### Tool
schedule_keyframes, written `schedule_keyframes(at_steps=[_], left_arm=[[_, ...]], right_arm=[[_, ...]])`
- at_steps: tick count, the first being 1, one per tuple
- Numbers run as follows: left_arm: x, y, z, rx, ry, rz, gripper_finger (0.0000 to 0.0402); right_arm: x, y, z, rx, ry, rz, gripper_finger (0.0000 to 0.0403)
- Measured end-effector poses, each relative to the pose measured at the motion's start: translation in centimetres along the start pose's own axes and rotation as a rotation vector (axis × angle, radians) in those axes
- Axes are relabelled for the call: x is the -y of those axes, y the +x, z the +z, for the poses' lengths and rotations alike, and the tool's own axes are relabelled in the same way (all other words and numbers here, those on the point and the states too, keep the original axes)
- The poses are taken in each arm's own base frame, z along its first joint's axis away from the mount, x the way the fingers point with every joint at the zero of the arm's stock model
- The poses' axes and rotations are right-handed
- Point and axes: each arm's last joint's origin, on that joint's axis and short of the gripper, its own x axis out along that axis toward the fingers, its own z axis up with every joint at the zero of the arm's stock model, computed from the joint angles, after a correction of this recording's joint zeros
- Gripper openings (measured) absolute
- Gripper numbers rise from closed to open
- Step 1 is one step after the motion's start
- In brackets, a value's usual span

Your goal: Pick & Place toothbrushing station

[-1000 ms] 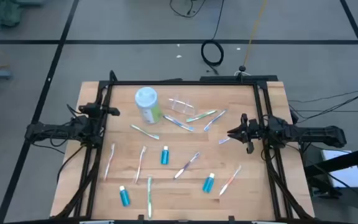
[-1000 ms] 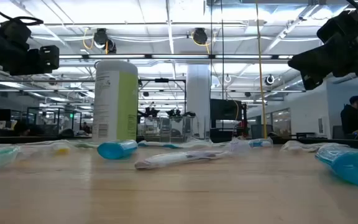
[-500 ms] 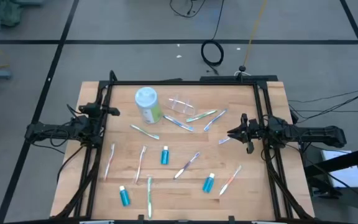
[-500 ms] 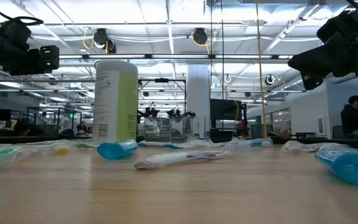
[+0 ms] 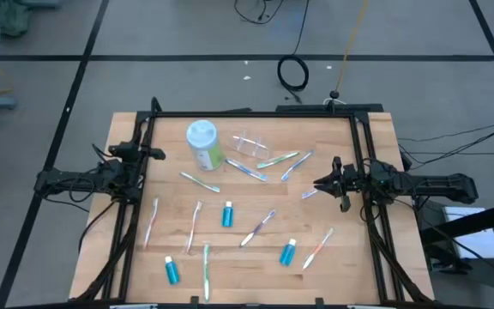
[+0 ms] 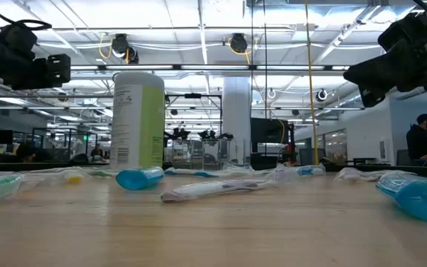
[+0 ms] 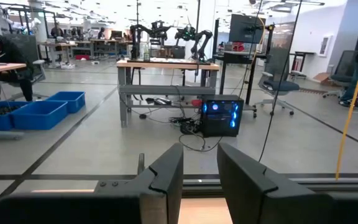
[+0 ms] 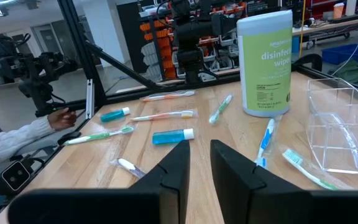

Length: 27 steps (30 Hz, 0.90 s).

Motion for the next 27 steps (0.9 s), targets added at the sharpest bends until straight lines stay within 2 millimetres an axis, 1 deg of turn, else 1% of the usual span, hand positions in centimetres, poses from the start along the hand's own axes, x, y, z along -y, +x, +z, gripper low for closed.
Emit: schedule_keyframes(at_steps=[15, 27], left_arm=[[0.0, 0.0, 0.0, 0.0, 0.0, 0.0, 0.0102], [0.0, 0.0, 0.0, 0.0, 0.0, 0.0, 0.0102]], right_arm=[[0.0, 0.0, 0.0, 0.0, -0.004, 0.0, 0.0055], [-0.03, 0.0, 0.16, 0.016, -0.126, 0.001, 0.0055]])
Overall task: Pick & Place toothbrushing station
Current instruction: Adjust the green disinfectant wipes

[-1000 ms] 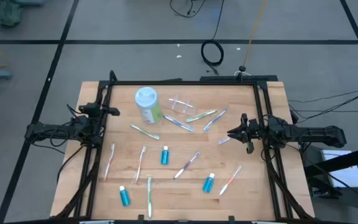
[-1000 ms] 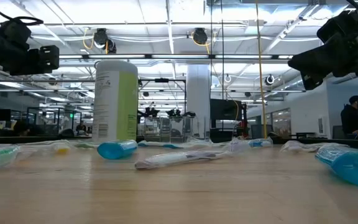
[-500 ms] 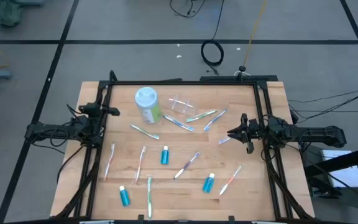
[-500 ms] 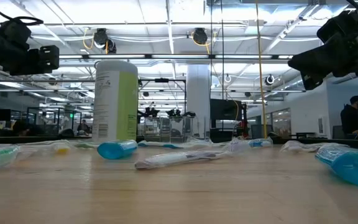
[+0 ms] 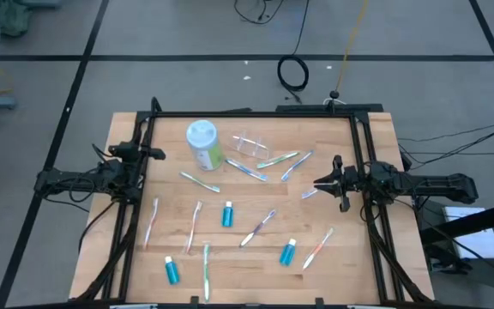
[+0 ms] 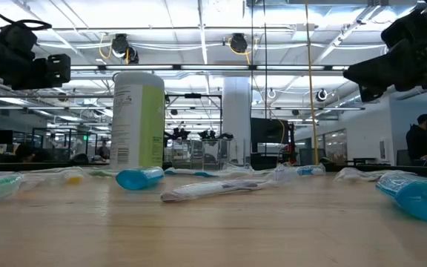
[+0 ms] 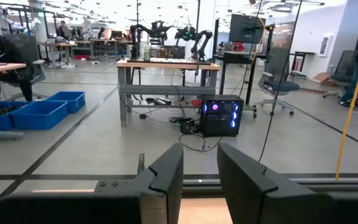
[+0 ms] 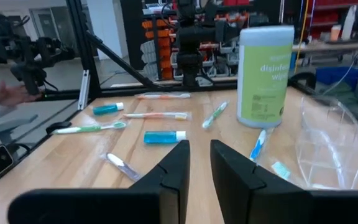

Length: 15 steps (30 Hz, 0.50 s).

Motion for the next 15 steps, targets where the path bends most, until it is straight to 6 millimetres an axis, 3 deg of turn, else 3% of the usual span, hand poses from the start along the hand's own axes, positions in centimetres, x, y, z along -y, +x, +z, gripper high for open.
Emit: schedule_keyframes(at_steps=[10, 15], left_arm=[[0.0, 0.0, 0.01, 0.0, -0.169, 0.0, 0.0102], [0.04, -0.01, -0.2, -0.002, -0.078, -0.002, 0.0102]], right_arm=[[0.01, 0.03, -0.13, -0.014, 0.01, 0.0, 0.0055], [0.01, 0.03, -0.13, -0.015, 0.009, 0.0, 0.0055]])
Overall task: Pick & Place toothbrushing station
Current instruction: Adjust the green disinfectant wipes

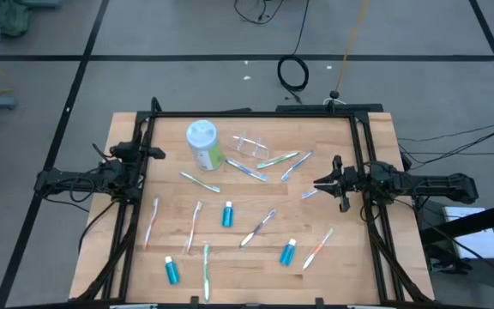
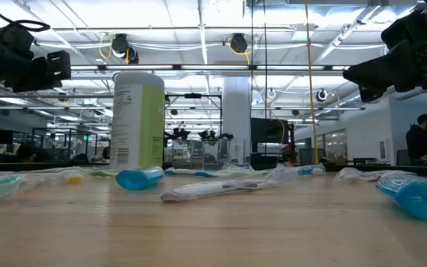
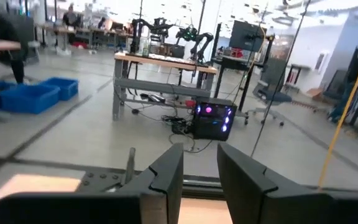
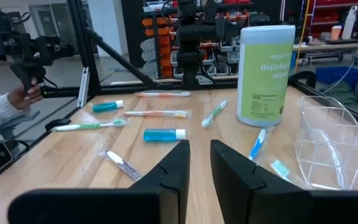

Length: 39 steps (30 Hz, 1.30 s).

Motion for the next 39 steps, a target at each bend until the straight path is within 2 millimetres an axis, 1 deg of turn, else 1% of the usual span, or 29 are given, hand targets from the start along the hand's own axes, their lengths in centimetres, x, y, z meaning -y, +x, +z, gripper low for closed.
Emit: schedule_keyframes(at_steps=[3, 6, 8, 11, 13, 15, 17, 19, 21, 25, 28, 29, 31, 34, 37, 39], left_arm=[[0.1, -0.1, -0.1, -0.002, 0.02, -0.023, 0.0102], [0.4, -0.1, 0.1, 0.018, 0.105, -0.145, 0.0102], [0.7, -0.2, 0.5, 0.054, 0.139, -0.264, 0.0102], [1.3, -0.4, 1.2, 0.133, 0.136, -0.455, 0.0102], [1.5, -0.5, 1.5, 0.182, 0.166, -0.511, 0.0102], [1.6, -0.5, 1.8, 0.207, 0.193, -0.508, 0.0102], [1.7, -0.5, 2.1, 0.229, 0.182, -0.495, 0.0102], [1.7, -0.4, 2.6, 0.252, 0.157, -0.479, 0.0102], [1.8, -0.4, 2.9, 0.27, 0.129, -0.467, 0.0102], [2.2, -0.4, 3.1, 0.293, 0.11, -0.482, 0.0102], [2.9, -0.6, 2.9, 0.318, 0.082, -0.599, 0.0102], [3.1, -0.7, 2.8, 0.328, 0.072, -0.656, 0.0102], [3.6, -0.9, 2.6, 0.336, 0.063, -0.761, 0.0102], [4.3, -1.1, 2.1, 0.306, 0.011, -0.88, 0.0102], [4.7, -1.3, 1.8, 0.244, -0.085, -0.985, 0.0102], [4.9, -1.3, 1.7, 0.225, -0.119, -1.028, 0.0102]], right_arm=[[0.0, 0.0, 0.0, 0.001, 0.091, 0.004, 0.0055], [0.0, 0.0, 0.3, 0.027, 0.067, 0.005, 0.0055], [-0.1, 0.0, 1.1, 0.112, 0.02, 0.01, 0.0055], [-0.2, -0.1, 2.6, 0.262, -0.048, 0.017, 0.0055], [-0.3, 0.0, 3.1, 0.318, -0.062, 0.02, 0.0055], [-0.2, 0.2, 3.0, 0.293, -0.035, 0.023, 0.0055], [-0.1, 0.8, 2.5, 0.198, 0.007, 0.02, 0.0055], [-0.1, 1.4, 3.3, 0.172, 0.024, 0.017, 0.0055], [-0.1, 2.0, 4.1, 0.16, 0.027, 0.016, 0.0055], [0.0, 4.0, 5.5, 0.102, 0.014, 0.01, 0.0055], [0.0, 5.8, 7.6, 0.118, -0.017, 0.01, 0.0055], [0.1, 6.4, 7.8, 0.1, -0.019, 0.009, 0.0055], [0.2, 7.8, 8.1, 0.059, -0.016, 0.007, 0.0055], [0.4, 9.6, 7.9, 0.011, 0.019, 0.004, 0.0055], [0.6, 10.9, 7.7, 0.044, 0.051, 0.006, 0.0055], [0.7, 11.6, 7.3, 0.058, 0.064, 0.007, 0.0055]])
